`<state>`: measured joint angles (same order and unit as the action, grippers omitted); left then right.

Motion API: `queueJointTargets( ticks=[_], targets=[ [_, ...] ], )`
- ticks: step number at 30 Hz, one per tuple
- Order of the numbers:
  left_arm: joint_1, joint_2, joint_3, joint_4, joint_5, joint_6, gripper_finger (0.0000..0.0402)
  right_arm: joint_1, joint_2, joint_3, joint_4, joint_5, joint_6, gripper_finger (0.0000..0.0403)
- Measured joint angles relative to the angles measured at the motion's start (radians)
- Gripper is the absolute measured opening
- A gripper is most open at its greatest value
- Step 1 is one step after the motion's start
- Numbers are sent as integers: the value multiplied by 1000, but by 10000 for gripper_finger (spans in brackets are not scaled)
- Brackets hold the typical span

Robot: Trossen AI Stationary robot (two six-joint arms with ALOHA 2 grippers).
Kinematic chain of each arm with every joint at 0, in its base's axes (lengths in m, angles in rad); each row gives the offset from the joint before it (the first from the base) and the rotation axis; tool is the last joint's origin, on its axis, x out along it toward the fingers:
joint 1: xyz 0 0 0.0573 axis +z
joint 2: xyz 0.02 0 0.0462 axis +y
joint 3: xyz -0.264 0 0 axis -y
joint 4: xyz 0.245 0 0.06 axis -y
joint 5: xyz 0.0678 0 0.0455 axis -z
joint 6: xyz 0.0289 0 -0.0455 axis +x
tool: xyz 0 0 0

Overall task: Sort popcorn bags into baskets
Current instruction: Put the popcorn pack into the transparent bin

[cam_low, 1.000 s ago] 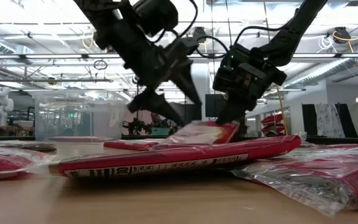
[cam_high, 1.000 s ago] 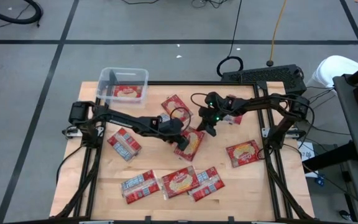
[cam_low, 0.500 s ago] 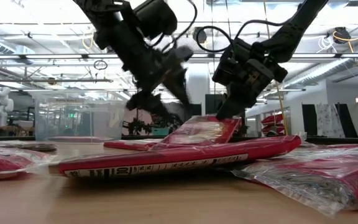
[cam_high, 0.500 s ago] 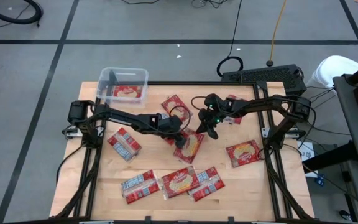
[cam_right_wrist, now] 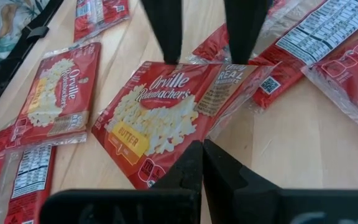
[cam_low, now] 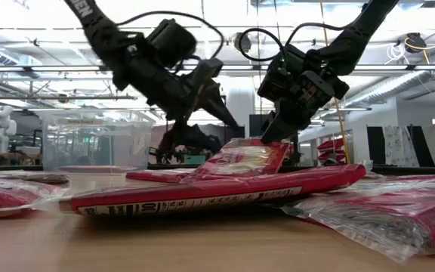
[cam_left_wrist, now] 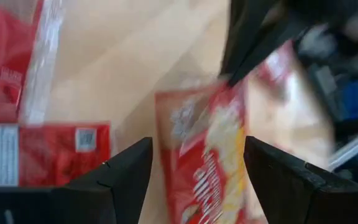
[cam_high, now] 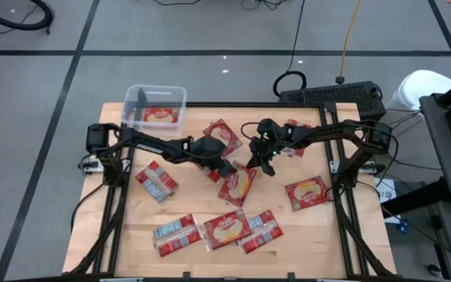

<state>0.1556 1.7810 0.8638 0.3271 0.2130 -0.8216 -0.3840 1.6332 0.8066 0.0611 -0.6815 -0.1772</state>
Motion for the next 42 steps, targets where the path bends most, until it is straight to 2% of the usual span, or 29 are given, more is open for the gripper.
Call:
queueJointTargets(
  ticks=[6,13,21,25,31,32,37,42],
  targets=[
    [20,0,-98,152,27,-30,255,0,0,0,35,2,1,0],
    [-4,1,-110,208,27,15,255,0,0,0,70,3,11,0],
    [-61,103,-109,348,18,-22,250,0,-1,0,99,4,38,0],
    [-83,112,-108,359,-36,-1,199,0,-1,0,95,4,60,0],
    [-81,85,-109,357,7,53,38,0,-6,0,92,0,129,0],
    [-75,81,-109,357,30,50,26,0,-14,0,87,2,151,0],
    [-60,36,-109,347,50,48,37,0,-97,0,79,62,304,12],
    [-37,-66,-109,235,98,99,24,-2,-252,1,29,171,494,69]
  ],
)
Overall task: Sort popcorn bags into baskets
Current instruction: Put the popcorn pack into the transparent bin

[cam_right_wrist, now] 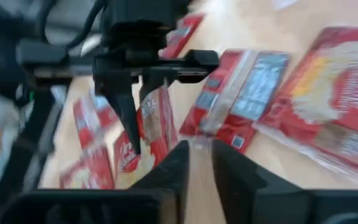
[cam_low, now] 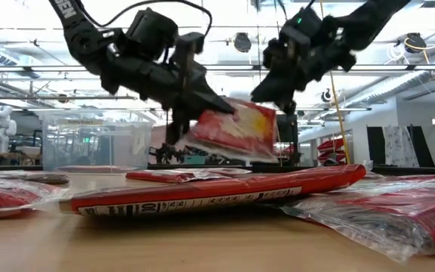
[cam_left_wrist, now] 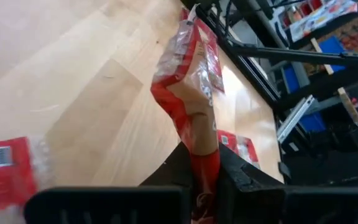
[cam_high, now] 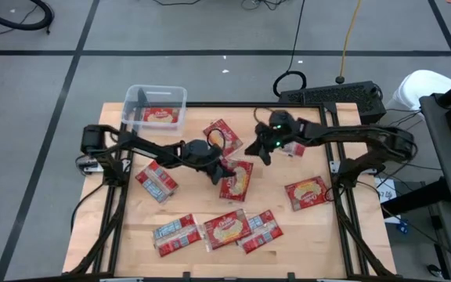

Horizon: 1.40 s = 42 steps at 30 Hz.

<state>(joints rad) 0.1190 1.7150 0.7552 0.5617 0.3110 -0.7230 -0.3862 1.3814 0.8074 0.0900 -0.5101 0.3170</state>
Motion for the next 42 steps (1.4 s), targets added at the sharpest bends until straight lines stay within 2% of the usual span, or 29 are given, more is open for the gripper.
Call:
queueJointTargets(
  ticks=[4,8,13,21,29,37,42],
  targets=[
    [15,-114,24,-174,22,80,24,8,-112,51,-105,43,159,133],
    [17,-217,82,-400,29,182,30,33,-153,162,-214,49,249,193],
    [17,-293,199,-666,52,319,26,62,-112,327,-303,41,295,221],
    [14,-296,396,-965,89,506,33,154,69,531,-424,65,201,223],
    [27,-306,420,-1089,82,544,27,230,164,558,-416,66,137,219],
    [16,-305,420,-1091,130,565,31,293,238,557,-399,122,88,180],
    [14,-304,420,-1092,138,561,34,321,289,555,-361,122,133,124]
  ],
)
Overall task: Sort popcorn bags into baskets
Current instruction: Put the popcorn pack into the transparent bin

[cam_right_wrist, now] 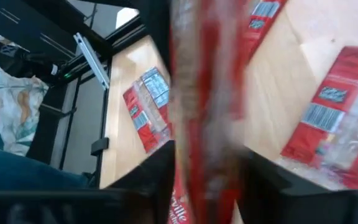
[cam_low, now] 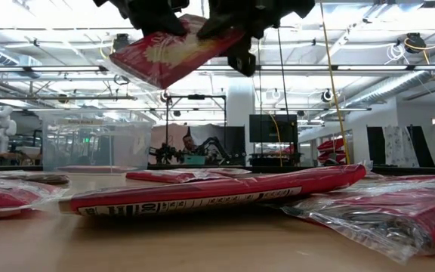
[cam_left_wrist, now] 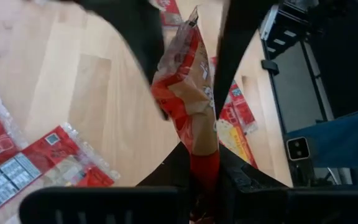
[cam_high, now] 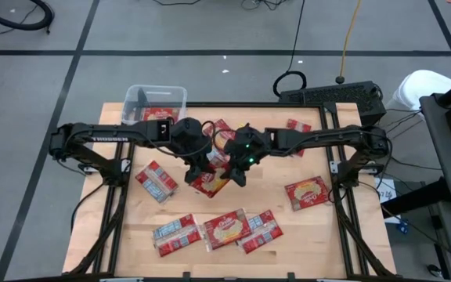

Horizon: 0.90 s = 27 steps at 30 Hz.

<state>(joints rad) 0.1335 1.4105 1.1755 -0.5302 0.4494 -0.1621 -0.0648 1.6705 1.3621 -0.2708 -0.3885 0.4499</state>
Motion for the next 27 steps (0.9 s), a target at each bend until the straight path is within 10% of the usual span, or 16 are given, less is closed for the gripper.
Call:
queueJointTargets(
  ticks=[7,19,27],
  targets=[
    [-1,-37,0,-2,-23,-61,64,15,6,2,33,15,31,13],
    [0,-320,0,-69,-358,-135,249,-46,-93,0,33,74,-3,9],
    [27,-470,0,-64,-514,-115,269,-132,-175,0,72,75,-21,21]
  ],
)
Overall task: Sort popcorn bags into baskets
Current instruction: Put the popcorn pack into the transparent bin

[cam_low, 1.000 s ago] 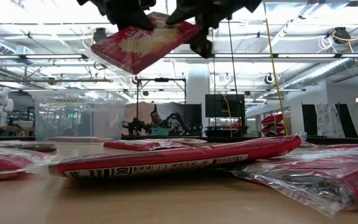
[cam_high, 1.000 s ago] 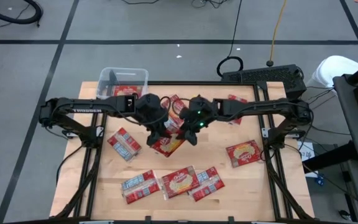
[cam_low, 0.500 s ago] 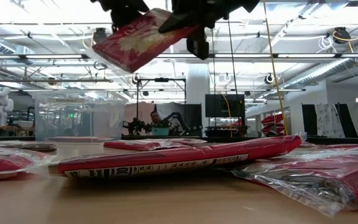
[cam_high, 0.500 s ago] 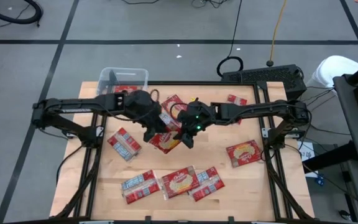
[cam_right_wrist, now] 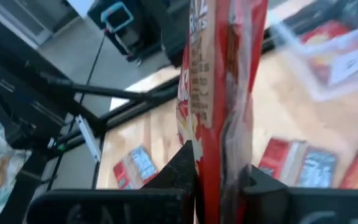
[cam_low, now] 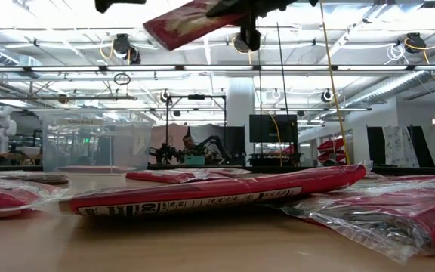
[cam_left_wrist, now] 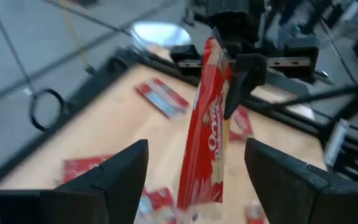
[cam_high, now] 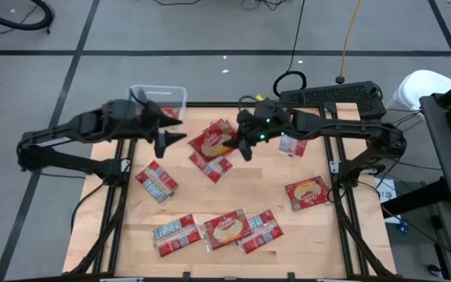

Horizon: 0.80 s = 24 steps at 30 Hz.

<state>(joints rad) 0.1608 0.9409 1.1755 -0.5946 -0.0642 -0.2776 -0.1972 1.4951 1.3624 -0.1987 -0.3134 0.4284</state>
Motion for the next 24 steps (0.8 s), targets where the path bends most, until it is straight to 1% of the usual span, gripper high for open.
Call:
queueJointTargets(
  ticks=[4,7,9,11,14,16,18,20,22,24],
  targets=[
    [17,-22,0,6,-19,33,253,-34,-21,0,34,-2,-33,17],
    [32,-16,0,24,-14,29,239,-56,-21,0,108,-30,-76,15],
    [38,-3,0,58,7,26,232,-72,-21,0,158,-70,-103,15],
    [47,12,0,74,35,20,225,-86,-22,1,187,-82,-133,14],
    [61,43,0,93,41,-4,221,-110,-21,1,197,-85,-163,14],
    [73,63,0,109,44,-6,221,-129,-20,0,213,-117,-178,14],
    [85,83,0,153,75,-8,221,-146,-21,0,236,-157,-187,15],
    [98,105,0,206,121,-14,218,-159,-22,0,237,-164,-188,16],
    [111,126,0,240,154,-15,211,-170,-21,0,234,-171,-193,16],
    [120,146,0,262,167,-16,198,-183,-21,0,232,-204,-211,16]
  ],
)
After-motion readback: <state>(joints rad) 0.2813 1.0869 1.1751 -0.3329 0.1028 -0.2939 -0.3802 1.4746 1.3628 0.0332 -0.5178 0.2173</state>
